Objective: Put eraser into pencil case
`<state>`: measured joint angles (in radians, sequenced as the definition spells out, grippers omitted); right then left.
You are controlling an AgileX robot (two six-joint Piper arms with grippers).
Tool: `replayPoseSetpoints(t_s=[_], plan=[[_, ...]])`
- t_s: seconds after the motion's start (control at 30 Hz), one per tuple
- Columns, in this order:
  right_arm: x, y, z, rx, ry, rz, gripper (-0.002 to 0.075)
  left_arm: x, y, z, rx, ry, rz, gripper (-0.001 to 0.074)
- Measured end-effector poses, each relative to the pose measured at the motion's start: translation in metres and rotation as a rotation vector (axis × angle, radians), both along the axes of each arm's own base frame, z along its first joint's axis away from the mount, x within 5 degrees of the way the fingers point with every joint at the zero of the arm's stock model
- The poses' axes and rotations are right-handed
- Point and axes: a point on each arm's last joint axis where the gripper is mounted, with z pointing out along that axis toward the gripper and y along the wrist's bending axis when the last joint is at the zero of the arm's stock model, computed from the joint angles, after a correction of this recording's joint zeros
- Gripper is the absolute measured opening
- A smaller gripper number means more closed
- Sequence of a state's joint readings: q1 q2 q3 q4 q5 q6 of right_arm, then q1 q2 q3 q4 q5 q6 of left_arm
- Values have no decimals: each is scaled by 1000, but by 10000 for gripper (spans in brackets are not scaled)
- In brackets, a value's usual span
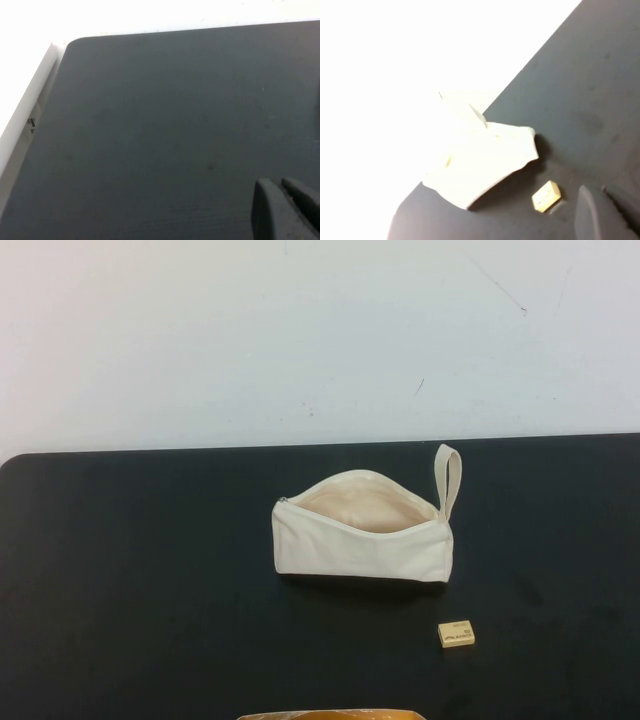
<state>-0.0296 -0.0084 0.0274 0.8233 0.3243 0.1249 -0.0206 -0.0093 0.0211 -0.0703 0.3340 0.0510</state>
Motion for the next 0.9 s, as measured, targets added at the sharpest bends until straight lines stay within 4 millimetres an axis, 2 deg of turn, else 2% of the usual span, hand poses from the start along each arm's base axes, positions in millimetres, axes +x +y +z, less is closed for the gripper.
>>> replayPoseSetpoints(t_s=[0.23, 0.37, 0.53, 0.7, 0.9], plan=[[0, -1, 8, -215, -95, 32, -1, 0, 0, 0, 2, 0, -1, -1], [-5, 4, 45, -437, -201, 113, -1, 0, 0, 0, 2, 0, -1, -1], [1, 6, 92, -717, -131, 254, -1, 0, 0, 0, 2, 0, -1, -1], [29, 3, 144, -914, 44, 412, -1, 0, 0, 0, 2, 1, -1, -1], [76, 2, 177, -976, 259, 654, -1, 0, 0, 0, 2, 1, -1, -1]])
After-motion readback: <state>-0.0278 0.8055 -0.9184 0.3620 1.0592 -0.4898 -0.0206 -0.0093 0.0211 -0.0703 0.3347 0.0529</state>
